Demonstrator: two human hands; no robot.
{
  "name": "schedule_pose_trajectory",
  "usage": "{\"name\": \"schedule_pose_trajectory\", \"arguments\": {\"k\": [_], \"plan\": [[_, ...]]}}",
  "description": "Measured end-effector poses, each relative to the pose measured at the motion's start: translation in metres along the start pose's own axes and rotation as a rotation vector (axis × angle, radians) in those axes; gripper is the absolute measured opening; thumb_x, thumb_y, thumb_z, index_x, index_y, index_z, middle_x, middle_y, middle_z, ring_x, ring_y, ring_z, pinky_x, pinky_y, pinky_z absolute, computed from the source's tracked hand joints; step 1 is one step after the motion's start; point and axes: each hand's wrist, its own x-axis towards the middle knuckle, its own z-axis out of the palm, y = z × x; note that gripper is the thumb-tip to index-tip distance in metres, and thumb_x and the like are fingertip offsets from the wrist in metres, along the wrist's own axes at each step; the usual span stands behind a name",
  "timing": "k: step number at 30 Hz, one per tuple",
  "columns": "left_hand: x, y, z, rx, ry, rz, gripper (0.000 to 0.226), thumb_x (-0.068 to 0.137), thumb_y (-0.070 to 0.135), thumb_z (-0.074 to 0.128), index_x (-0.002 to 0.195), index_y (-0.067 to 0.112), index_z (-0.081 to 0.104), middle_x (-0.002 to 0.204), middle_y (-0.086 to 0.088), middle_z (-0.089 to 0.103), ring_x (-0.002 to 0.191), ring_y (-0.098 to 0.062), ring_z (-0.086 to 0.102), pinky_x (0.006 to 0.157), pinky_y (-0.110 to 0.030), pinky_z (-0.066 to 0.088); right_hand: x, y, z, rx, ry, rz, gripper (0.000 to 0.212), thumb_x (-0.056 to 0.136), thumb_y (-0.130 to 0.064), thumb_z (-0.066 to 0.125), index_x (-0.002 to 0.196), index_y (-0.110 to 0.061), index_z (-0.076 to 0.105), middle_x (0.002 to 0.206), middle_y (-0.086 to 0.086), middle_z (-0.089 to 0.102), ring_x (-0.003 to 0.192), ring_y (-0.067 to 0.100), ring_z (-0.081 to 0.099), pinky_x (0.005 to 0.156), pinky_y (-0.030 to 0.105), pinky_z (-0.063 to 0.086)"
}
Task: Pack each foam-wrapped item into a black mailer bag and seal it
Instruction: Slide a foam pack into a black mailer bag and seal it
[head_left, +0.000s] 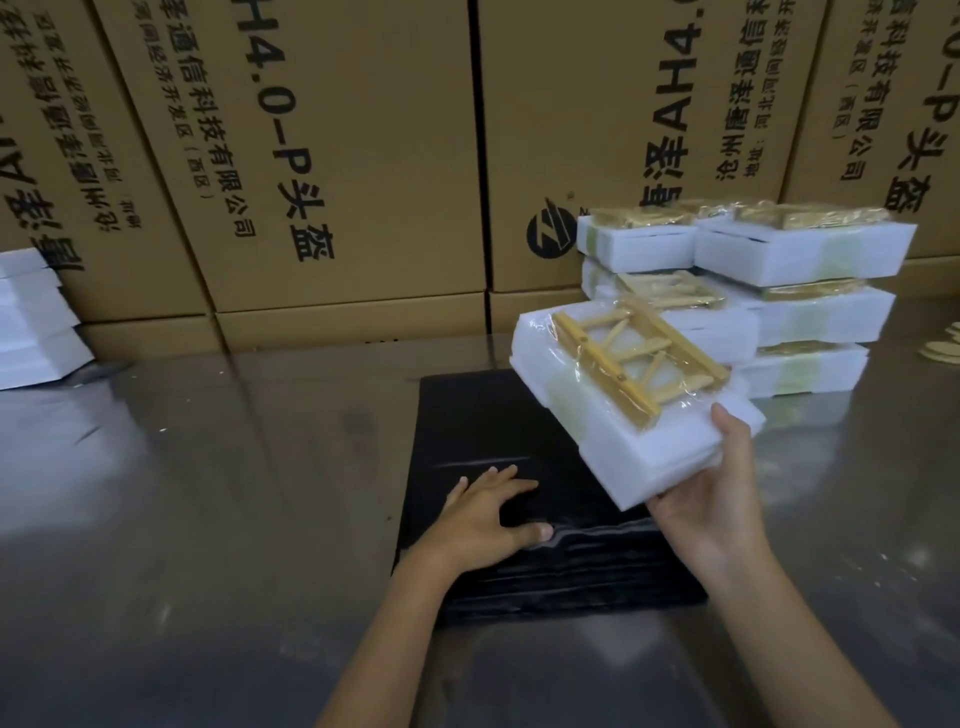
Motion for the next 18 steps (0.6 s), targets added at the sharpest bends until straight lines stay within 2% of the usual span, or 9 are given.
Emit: {"name": "schedule_pose_trajectory", "arguments": {"k": [7,10,12,14,16,18], "plan": [[0.008,-0.004,-0.001,-0.080,0.062,0.036,0.043,0.100,0.028,0.051,0.142,0.036,0.049,0.162,0.013,0.024,0.151,-0.003,0.006,0.122,-0.030,-0.008,0.010,-0.003,-0.014,-0.017,-0.033,0.023,0.059,0.087,-0.057,0.064,0.139,-0.029,0.059,0.136,0.002,0.065,0.122,0.025,0.065,0.083,0.039,0.060],[0.004,-0.006,-0.003,-0.175,0.132,0.046,0.036,0.100,0.020,0.051,0.133,0.030,0.060,0.153,0.015,0.039,0.147,0.000,0.019,0.120,-0.022,0.003,0.011,0.001,-0.014,0.006,-0.041,0.041,0.062,0.087,-0.055,0.064,0.142,-0.026,0.056,0.138,0.004,0.064,0.126,0.026,0.062,0.087,0.042,0.058],[0.000,-0.007,-0.003,-0.261,0.228,0.044,0.030,0.099,0.017,0.054,0.124,0.026,0.068,0.137,0.018,0.056,0.137,0.004,0.037,0.111,-0.010,0.022,0.011,0.002,-0.015,0.013,-0.045,0.040,0.061,0.090,-0.053,0.062,0.143,-0.026,0.054,0.139,0.005,0.063,0.128,0.027,0.060,0.092,0.043,0.057],[-0.004,-0.004,-0.004,-0.381,0.308,0.013,0.028,0.098,0.016,0.056,0.112,0.030,0.075,0.116,0.025,0.066,0.119,0.012,0.051,0.092,0.002,0.032,0.009,0.002,-0.016,0.009,-0.040,0.031,0.059,0.091,-0.053,0.062,0.143,-0.027,0.055,0.139,0.004,0.063,0.128,0.026,0.060,0.092,0.043,0.057],[-0.005,0.001,-0.005,-0.513,0.317,-0.017,0.033,0.098,0.017,0.055,0.097,0.039,0.079,0.102,0.028,0.070,0.103,0.017,0.058,0.078,0.005,0.037,0.005,0.000,-0.018,0.013,-0.046,0.026,0.058,0.090,-0.052,0.062,0.142,-0.027,0.056,0.139,0.004,0.063,0.126,0.026,0.061,0.090,0.042,0.058],[-0.005,0.006,-0.003,-0.537,0.325,-0.022,0.036,0.098,0.018,0.054,0.092,0.043,0.079,0.098,0.028,0.072,0.096,0.012,0.062,0.076,0.002,0.041,0.000,0.000,-0.021,0.019,-0.045,0.025,0.057,0.090,-0.052,0.063,0.141,-0.027,0.058,0.138,0.004,0.064,0.125,0.026,0.062,0.087,0.041,0.059]]}}
